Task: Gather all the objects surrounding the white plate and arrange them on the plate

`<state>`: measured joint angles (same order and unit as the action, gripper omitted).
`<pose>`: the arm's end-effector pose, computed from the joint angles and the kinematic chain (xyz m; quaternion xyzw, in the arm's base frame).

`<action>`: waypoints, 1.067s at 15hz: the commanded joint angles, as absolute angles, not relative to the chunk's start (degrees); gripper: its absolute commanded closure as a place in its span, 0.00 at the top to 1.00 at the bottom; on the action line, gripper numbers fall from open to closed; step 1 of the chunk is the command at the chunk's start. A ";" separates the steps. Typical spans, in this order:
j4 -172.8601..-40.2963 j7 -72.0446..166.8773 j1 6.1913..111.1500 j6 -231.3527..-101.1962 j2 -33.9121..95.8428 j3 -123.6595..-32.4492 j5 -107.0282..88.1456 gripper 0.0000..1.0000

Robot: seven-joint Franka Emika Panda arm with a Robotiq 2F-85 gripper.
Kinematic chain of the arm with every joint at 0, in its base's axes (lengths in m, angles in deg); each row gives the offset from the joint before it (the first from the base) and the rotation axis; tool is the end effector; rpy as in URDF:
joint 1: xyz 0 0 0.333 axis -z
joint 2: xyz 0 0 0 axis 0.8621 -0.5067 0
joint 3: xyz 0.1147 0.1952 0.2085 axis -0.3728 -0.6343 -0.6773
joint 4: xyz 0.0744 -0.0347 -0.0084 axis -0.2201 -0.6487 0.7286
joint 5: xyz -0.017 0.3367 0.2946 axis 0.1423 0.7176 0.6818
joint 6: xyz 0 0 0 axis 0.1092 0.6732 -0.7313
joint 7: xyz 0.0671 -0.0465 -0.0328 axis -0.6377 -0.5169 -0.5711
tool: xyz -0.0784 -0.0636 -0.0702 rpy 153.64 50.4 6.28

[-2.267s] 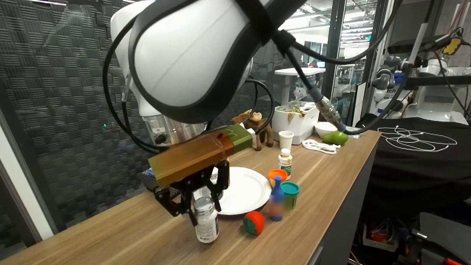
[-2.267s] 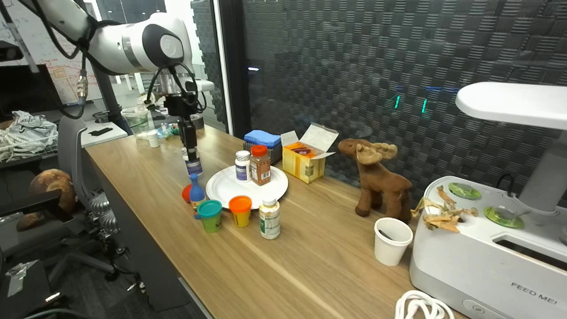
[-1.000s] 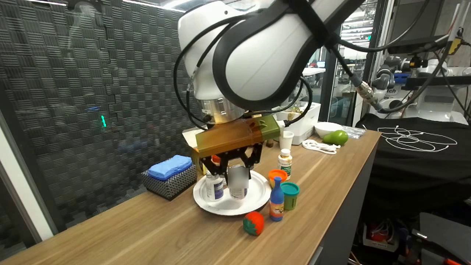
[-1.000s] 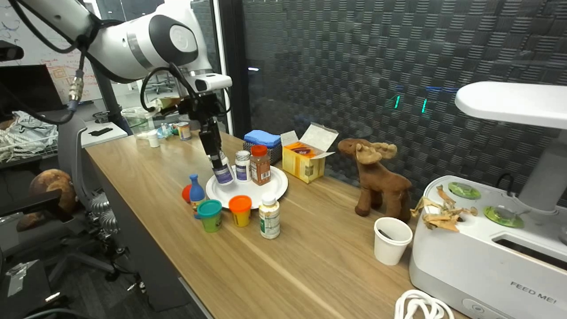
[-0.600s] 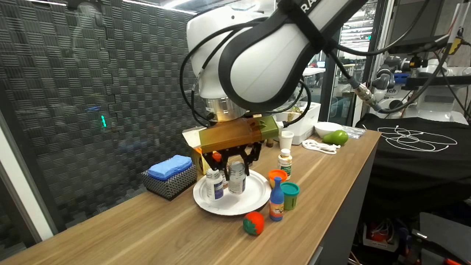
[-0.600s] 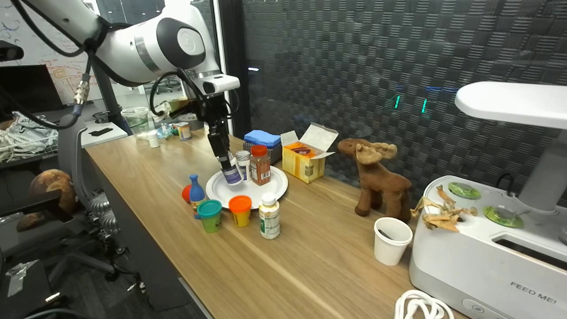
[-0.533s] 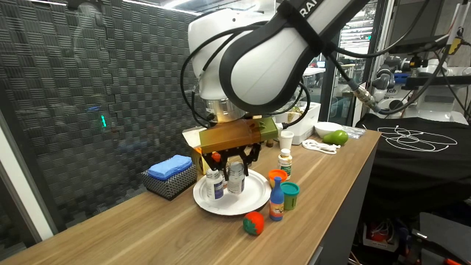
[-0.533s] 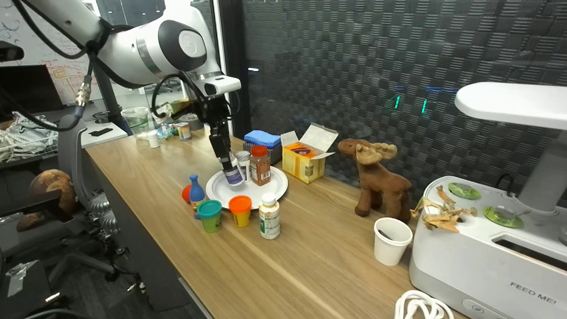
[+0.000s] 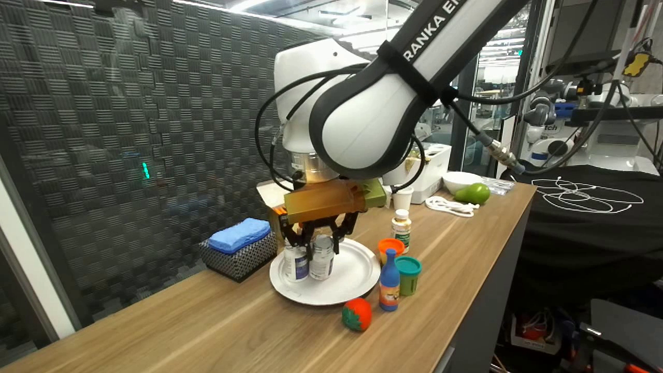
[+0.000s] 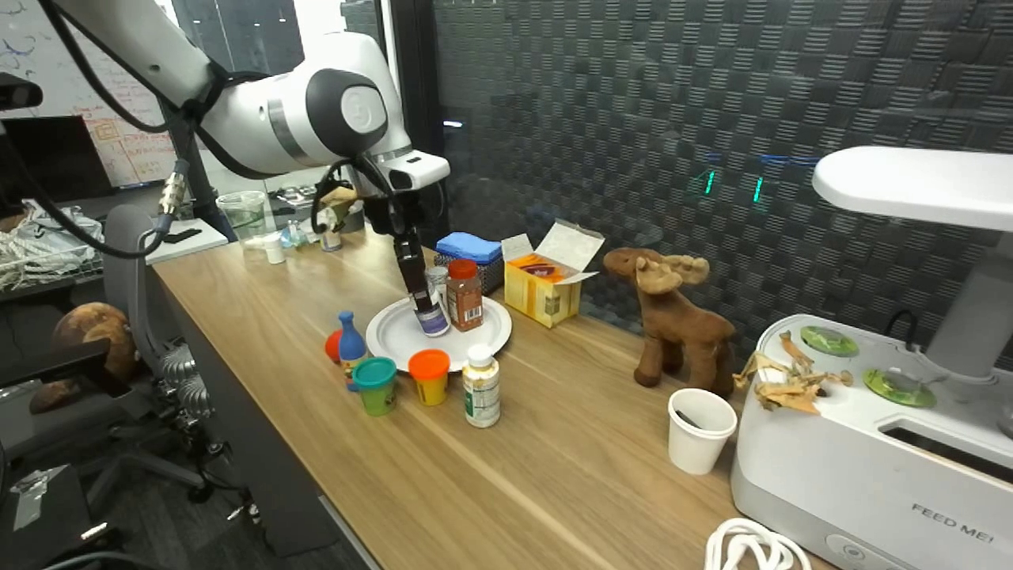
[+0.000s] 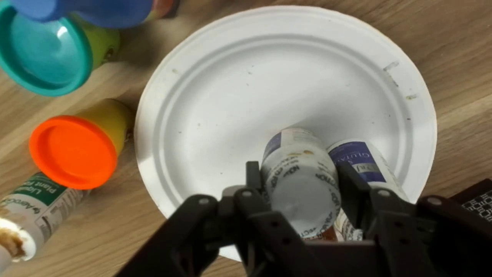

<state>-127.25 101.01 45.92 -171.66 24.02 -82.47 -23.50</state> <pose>0.6370 0.1564 0.2034 0.9577 -0.2694 0.0814 0.0604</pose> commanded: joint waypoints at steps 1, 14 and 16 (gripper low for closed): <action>-126.17 93.87 47.25 -172.29 23.63 -84.24 -18.08 0.27; -116.19 78.37 46.77 -158.39 18.47 -86.13 -5.25 0.27; -114.43 79.02 46.50 -155.33 17.60 -85.64 -5.85 0.27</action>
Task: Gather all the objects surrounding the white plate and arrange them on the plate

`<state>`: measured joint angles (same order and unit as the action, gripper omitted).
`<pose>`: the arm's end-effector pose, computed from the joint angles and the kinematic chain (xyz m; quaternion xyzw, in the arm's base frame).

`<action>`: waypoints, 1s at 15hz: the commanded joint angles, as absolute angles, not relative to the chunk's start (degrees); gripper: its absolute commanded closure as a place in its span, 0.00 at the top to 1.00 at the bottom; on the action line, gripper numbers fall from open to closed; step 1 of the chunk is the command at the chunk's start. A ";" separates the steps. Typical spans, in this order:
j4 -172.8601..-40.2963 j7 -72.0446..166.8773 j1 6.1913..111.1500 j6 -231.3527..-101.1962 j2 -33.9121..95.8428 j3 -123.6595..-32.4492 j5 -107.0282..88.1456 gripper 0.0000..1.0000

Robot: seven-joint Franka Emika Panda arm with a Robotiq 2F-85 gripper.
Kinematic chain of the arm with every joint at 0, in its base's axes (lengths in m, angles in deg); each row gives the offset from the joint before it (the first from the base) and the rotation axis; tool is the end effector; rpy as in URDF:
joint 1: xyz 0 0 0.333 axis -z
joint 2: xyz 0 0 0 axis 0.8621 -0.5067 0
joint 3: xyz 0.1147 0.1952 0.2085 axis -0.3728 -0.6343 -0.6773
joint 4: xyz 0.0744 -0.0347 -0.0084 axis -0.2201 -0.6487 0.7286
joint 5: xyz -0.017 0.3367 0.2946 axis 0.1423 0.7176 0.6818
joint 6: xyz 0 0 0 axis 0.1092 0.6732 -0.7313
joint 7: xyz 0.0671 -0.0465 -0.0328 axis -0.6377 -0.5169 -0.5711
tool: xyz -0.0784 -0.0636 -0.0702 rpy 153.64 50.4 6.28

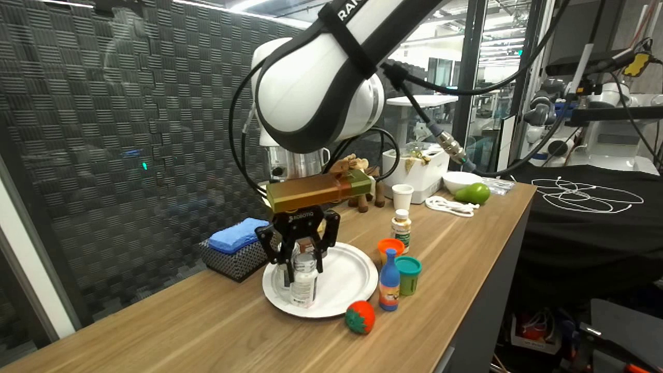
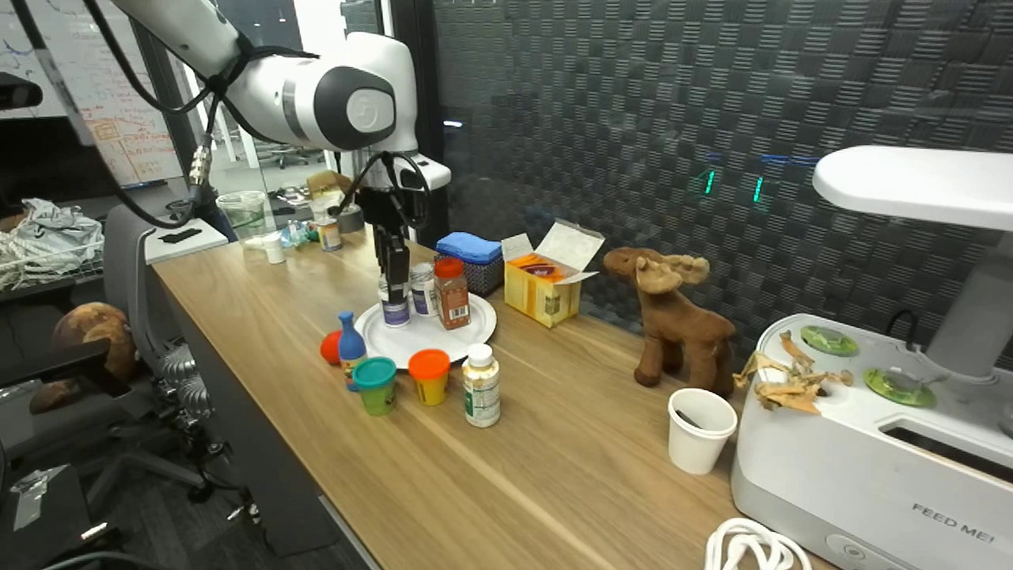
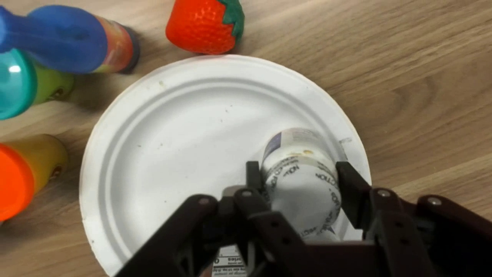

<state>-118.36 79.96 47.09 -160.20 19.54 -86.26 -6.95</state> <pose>0.6505 0.1936 0.2055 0.9834 -0.1785 -0.0338 0.0009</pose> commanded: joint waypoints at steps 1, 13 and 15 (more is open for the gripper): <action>-113.61 79.05 46.47 -153.98 17.26 -85.55 -5.96 0.27; -116.97 79.90 42.19 -150.45 23.83 -85.26 -11.07 1.00; -121.30 83.20 41.68 -150.38 28.35 -84.90 -11.71 1.00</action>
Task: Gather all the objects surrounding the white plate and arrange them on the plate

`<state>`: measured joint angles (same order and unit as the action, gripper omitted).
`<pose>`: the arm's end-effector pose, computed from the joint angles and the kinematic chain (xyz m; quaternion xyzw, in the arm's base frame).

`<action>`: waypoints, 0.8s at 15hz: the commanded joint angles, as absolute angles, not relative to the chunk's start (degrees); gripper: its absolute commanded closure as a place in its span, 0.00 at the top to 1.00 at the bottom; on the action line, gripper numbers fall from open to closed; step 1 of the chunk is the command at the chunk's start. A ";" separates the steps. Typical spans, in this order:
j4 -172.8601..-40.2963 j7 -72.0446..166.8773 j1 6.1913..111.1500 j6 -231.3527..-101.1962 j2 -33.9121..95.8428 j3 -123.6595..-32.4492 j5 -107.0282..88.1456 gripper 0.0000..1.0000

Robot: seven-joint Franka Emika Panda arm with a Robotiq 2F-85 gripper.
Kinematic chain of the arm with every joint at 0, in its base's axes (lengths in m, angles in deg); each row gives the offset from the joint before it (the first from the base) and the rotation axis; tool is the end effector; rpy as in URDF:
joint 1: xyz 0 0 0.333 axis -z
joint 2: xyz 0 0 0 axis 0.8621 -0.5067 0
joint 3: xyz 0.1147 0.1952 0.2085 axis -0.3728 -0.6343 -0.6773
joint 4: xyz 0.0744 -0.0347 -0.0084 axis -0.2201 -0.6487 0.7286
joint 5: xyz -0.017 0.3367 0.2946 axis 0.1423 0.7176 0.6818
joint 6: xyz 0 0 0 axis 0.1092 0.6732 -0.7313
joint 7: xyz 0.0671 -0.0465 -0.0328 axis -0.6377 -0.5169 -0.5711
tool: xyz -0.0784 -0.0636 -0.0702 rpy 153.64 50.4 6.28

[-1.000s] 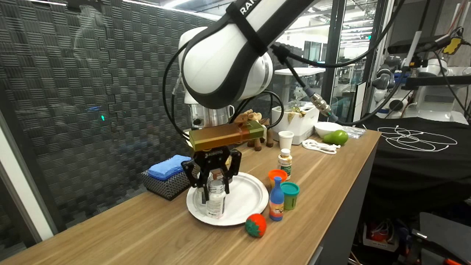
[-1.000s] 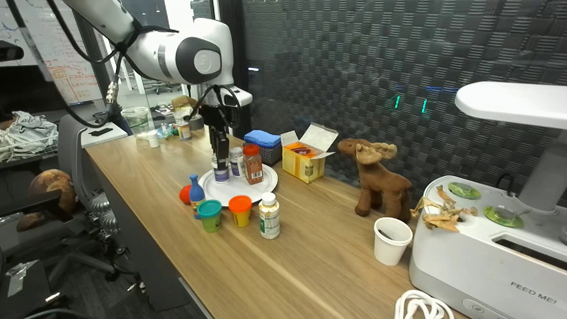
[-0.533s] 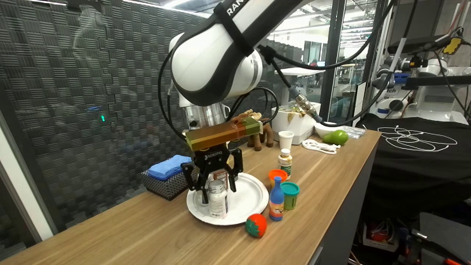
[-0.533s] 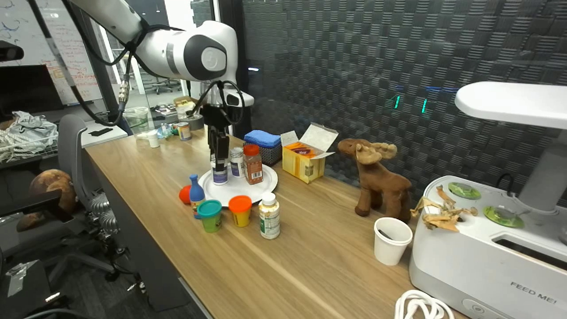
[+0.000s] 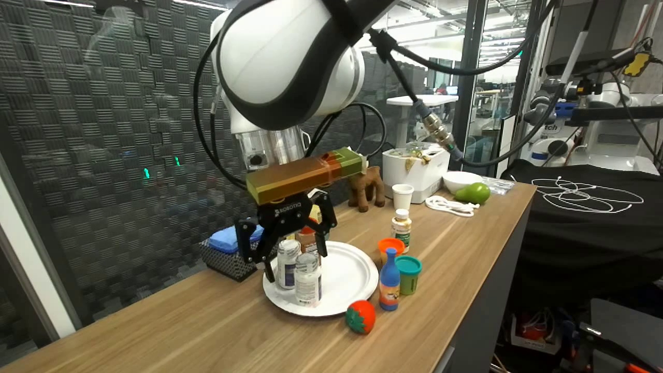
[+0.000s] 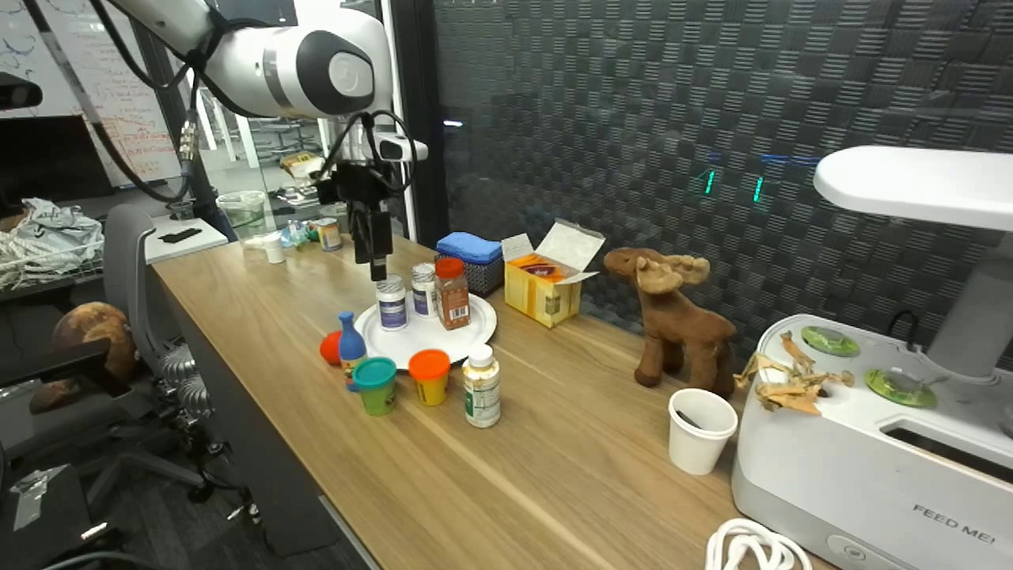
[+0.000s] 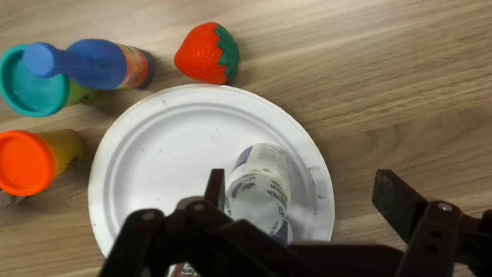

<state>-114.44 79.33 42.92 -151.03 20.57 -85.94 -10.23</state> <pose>0.6421 0.2343 0.2375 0.9900 -0.1234 -0.0536 0.0422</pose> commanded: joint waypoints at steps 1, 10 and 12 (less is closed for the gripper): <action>-123.75 85.36 41.62 -150.56 30.88 -84.77 -12.30 0.99; -139.35 104.02 43.05 -154.41 43.31 -89.88 -13.23 1.00; -139.32 103.99 43.26 -154.35 43.25 -90.15 -13.22 1.00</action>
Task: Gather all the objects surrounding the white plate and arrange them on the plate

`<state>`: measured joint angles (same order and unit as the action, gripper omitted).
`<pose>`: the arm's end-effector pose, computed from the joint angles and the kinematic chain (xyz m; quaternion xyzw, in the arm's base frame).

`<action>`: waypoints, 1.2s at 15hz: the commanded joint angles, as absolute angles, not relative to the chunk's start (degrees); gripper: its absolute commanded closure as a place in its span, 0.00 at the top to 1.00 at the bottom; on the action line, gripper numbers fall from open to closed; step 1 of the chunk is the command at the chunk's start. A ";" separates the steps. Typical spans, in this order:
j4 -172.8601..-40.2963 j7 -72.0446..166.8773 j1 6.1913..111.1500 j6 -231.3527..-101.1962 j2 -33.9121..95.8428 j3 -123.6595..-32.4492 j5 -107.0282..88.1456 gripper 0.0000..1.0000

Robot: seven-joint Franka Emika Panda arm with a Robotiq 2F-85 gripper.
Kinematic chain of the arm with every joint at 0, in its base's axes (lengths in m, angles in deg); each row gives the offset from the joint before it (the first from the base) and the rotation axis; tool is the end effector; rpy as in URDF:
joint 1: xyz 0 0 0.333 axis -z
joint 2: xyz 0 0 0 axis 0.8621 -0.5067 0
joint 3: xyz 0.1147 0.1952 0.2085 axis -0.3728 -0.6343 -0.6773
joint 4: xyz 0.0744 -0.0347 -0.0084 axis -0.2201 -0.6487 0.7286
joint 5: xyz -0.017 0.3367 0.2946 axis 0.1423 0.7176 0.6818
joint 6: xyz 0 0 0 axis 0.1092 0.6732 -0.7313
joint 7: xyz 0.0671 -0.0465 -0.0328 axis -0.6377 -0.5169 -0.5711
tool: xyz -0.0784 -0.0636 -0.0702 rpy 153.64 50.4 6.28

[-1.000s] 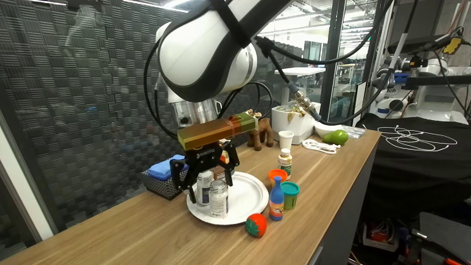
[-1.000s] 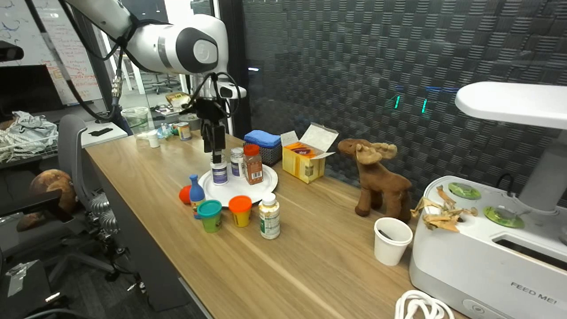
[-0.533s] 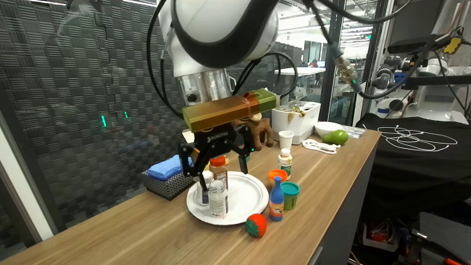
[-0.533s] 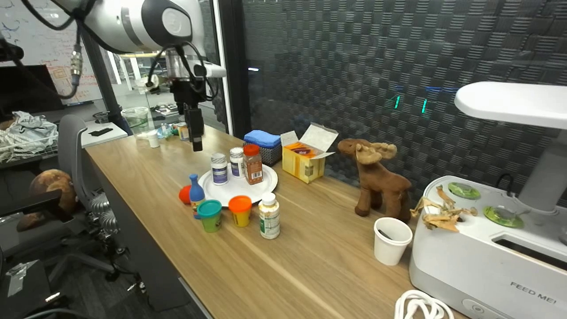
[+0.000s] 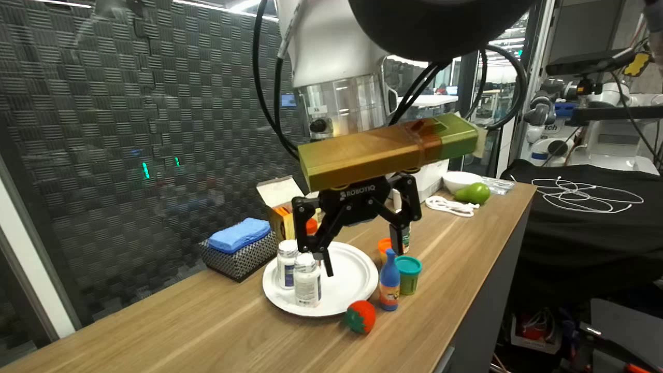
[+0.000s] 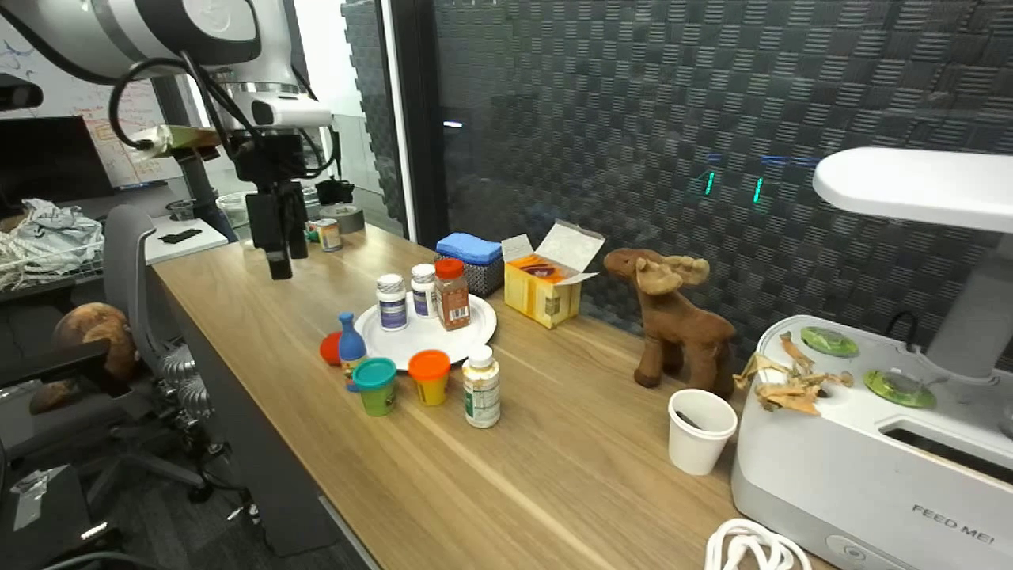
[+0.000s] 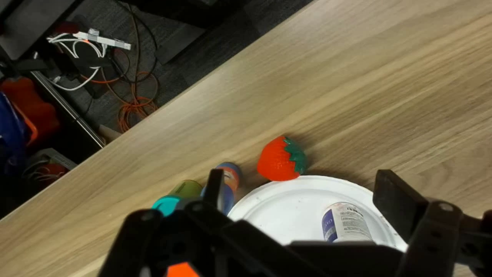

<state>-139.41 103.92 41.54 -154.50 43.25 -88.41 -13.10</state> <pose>0.5216 0.2300 0.2864 0.9569 -0.2815 -0.0133 0.0700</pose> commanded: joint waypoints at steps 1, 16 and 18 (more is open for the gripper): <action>-138.99 103.98 43.34 -154.36 42.74 -90.08 -13.23 1.00; -138.45 96.60 56.13 -155.64 43.77 -81.61 -12.75 1.00; -138.83 97.58 57.63 -157.51 43.39 -80.62 -12.10 1.00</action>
<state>-137.94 96.88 56.20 -154.66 42.99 -81.34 -13.05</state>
